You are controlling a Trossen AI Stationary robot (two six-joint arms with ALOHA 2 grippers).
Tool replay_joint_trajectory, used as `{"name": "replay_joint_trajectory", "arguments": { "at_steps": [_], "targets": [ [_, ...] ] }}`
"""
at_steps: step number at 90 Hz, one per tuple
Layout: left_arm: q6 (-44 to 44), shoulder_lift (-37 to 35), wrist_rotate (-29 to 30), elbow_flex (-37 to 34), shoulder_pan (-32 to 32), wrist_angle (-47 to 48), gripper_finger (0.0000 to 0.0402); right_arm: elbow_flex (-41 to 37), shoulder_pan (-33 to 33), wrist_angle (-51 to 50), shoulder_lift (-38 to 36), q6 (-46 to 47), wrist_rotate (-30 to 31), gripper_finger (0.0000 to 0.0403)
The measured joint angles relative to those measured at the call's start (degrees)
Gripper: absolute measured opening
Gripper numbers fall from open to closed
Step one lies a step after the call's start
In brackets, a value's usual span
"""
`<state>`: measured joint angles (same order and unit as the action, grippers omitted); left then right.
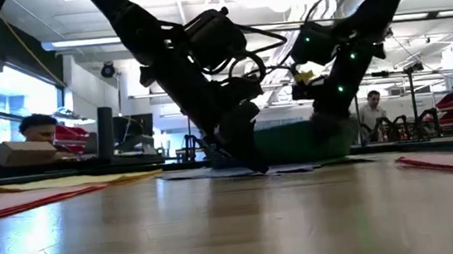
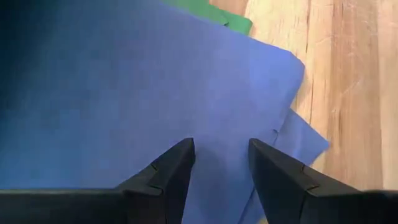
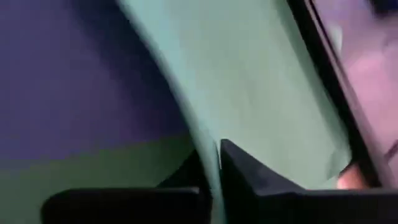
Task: Organize paper
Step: Move the green paper to the top right of the table
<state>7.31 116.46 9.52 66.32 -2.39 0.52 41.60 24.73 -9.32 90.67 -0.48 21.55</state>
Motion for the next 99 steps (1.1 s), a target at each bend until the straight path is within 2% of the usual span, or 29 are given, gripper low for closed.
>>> {"name": "replay_joint_trajectory", "arguments": {
  "at_steps": [8,15,27,41,65,77,99],
  "targets": [
    [2.29,0.00,1.22,0.02,-0.17,0.94,0.0145,0.72,3.75,-3.49,-0.02,14.93,-3.03,0.0002],
    [3.44,-0.02,1.20,0.02,-0.55,1.02,0.0145,0.68,6.46,-5.91,-0.47,22.96,-5.78,0.0001],
    [3.57,-0.17,1.42,0.02,-0.61,1.31,0.0145,0.68,9.13,-8.58,-4.75,31.27,-7.47,0.0000],
    [3.61,-0.15,1.53,0.02,-0.59,1.35,0.0145,0.68,11.59,-13.33,-14.13,39.48,-7.63,0.0000],
    [4.65,-0.16,1.76,0.02,-0.97,1.37,0.0145,0.68,16.12,-33.78,-31.93,52.67,-7.76,0.0000],
    [4.68,-0.16,2.40,0.02,-0.96,1.37,0.0145,0.68,17.09,-38.10,-38.94,59.13,-13.39,0.0000],
    [4.85,-0.17,2.45,0.00,-0.96,1.37,0.0145,0.68,17.14,-37.97,-47.50,64.66,-30.56,0.0000]
  ]
}}
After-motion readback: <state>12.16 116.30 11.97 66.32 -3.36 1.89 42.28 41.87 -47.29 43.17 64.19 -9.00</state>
